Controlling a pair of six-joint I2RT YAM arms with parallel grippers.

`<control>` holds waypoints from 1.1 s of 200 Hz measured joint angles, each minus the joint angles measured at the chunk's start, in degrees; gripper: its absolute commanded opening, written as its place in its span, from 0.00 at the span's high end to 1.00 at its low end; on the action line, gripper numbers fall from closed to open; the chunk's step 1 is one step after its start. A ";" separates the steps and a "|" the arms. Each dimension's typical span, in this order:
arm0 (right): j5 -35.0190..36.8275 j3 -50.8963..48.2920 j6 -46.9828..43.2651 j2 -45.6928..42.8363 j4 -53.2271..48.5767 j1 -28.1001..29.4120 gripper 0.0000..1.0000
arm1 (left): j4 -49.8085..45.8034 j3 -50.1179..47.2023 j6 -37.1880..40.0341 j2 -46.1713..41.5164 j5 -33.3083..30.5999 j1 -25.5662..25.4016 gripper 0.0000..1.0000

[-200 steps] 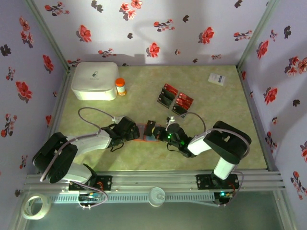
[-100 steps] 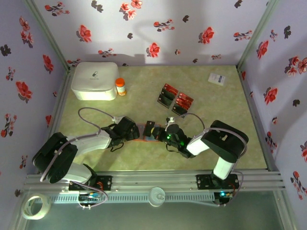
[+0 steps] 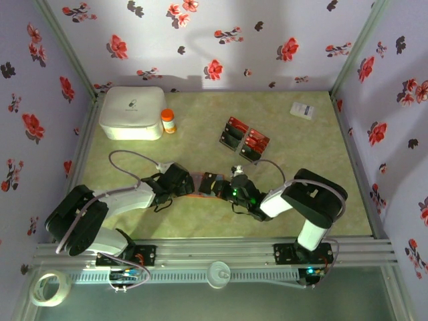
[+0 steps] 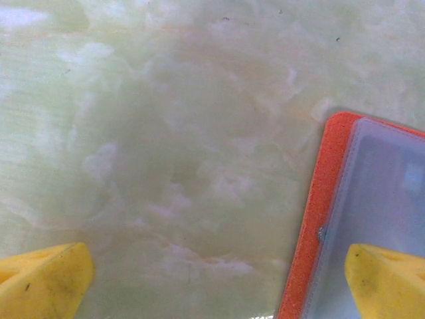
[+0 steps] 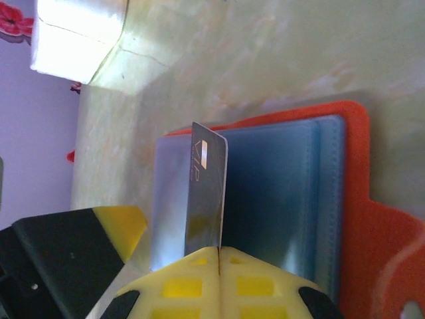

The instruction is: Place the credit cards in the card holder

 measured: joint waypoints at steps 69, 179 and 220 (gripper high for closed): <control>-0.13 0.76 1.03 -1.22 -4.96 0.00 1.00 | 0.13 -0.04 -0.09 0.00 -0.15 0.00 0.00; -2.75 4.83 1.05 -0.72 -11.28 0.00 1.00 | 0.13 -0.04 -0.09 0.00 -0.20 -0.11 0.00; -4.42 7.23 1.03 -0.72 -15.91 -0.50 1.00 | 0.13 -0.04 -0.09 0.00 -0.20 -0.11 0.00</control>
